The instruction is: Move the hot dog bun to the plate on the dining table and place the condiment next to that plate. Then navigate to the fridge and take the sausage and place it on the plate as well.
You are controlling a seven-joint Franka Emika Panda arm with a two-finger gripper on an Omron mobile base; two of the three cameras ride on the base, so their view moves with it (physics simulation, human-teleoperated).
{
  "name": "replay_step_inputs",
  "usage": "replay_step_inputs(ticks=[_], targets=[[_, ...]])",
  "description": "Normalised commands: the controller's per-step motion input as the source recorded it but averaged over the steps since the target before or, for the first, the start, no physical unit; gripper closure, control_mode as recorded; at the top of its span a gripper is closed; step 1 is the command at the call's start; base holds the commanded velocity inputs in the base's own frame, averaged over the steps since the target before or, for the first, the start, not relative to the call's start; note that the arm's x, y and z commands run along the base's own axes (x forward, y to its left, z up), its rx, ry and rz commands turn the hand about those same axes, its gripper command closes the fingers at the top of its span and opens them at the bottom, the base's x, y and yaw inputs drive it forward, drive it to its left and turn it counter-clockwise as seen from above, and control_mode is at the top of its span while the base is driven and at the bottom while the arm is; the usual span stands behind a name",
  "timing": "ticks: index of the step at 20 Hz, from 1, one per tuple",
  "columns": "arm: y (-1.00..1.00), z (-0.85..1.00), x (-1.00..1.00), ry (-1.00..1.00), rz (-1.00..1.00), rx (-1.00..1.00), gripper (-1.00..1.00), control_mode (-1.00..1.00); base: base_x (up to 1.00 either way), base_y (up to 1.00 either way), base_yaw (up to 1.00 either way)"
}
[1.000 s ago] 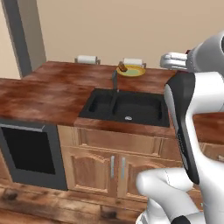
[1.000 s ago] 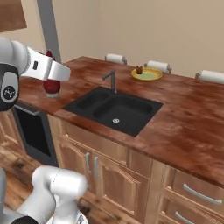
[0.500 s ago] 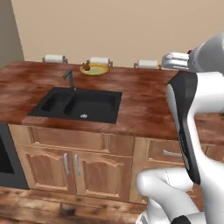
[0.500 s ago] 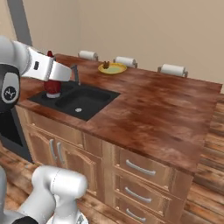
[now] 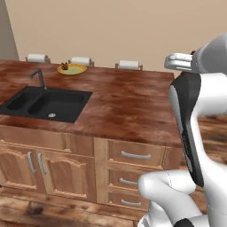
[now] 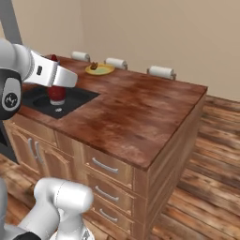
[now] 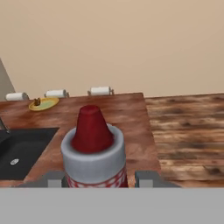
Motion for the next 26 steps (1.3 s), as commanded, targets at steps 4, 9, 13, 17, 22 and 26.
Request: replay_step_inputs(ticks=[4,9,13,17,22,26], targets=[[0.00,0.00,0.00,0.00,0.00,0.00,1.00,1.00,0.25,-1.00,0.25],[0.00,0.00,0.00,0.00,0.00,0.00,1.00,1.00,0.39,-1.00,0.34],[0.00,0.00,0.00,0.00,0.00,0.00,1.00,1.00,0.33,-1.00,0.38],[0.00,0.00,0.00,0.00,0.00,0.00,1.00,1.00,0.24,-1.00,0.38],[0.00,0.00,0.00,0.00,0.00,0.00,1.00,1.00,0.28,-1.00,0.39],[0.00,0.00,0.00,0.00,0.00,0.00,1.00,1.00,0.29,-1.00,0.36]])
